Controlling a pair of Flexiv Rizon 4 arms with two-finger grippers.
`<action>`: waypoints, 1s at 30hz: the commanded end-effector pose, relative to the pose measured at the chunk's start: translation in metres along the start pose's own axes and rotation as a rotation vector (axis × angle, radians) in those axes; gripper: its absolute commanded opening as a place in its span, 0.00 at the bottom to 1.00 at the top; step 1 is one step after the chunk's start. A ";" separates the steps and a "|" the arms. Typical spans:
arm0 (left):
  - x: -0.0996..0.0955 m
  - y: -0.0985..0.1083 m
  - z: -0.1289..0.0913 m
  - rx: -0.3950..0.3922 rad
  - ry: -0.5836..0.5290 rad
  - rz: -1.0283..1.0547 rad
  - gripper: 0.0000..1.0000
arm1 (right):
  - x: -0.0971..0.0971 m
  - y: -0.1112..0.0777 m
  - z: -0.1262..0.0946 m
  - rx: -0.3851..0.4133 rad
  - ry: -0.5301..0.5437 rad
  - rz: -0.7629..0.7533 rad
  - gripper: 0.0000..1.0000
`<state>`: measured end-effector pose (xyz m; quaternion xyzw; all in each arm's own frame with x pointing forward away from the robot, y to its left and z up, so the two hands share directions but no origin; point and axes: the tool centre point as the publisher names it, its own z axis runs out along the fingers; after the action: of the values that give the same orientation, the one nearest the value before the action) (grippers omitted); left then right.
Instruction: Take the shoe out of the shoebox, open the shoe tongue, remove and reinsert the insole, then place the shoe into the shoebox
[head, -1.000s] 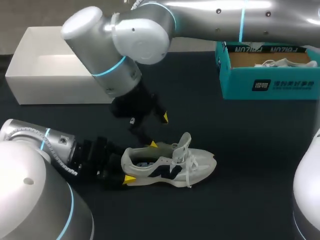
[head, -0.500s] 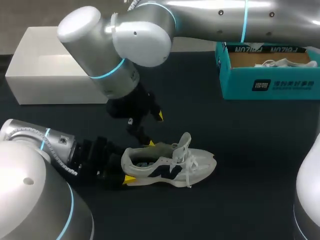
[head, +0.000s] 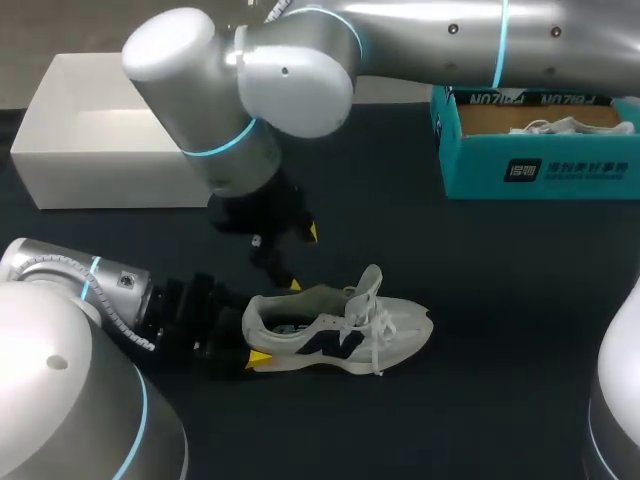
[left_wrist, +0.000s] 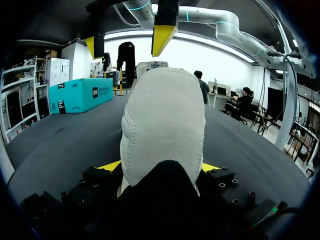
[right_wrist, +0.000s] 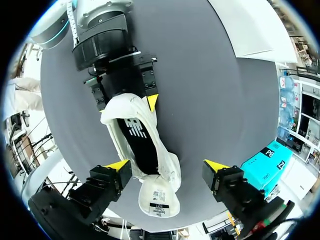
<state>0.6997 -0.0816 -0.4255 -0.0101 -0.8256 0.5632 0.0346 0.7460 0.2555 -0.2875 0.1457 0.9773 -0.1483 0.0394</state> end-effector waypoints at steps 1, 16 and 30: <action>0.002 0.003 0.002 -0.001 -0.002 0.000 0.00 | 0.009 -0.023 0.003 -0.192 -0.014 0.003 0.00; 0.002 0.003 0.002 -0.001 -0.002 0.000 0.00 | 0.016 -0.026 0.002 -0.197 0.008 -0.013 0.00; 0.002 0.003 0.002 -0.001 -0.002 0.000 0.00 | 0.038 -0.013 0.037 -0.216 -0.018 -0.064 0.00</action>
<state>0.6997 -0.0815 -0.4256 -0.0101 -0.8256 0.5631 0.0346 0.7090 0.2421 -0.3124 0.1083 0.9913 -0.0472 0.0588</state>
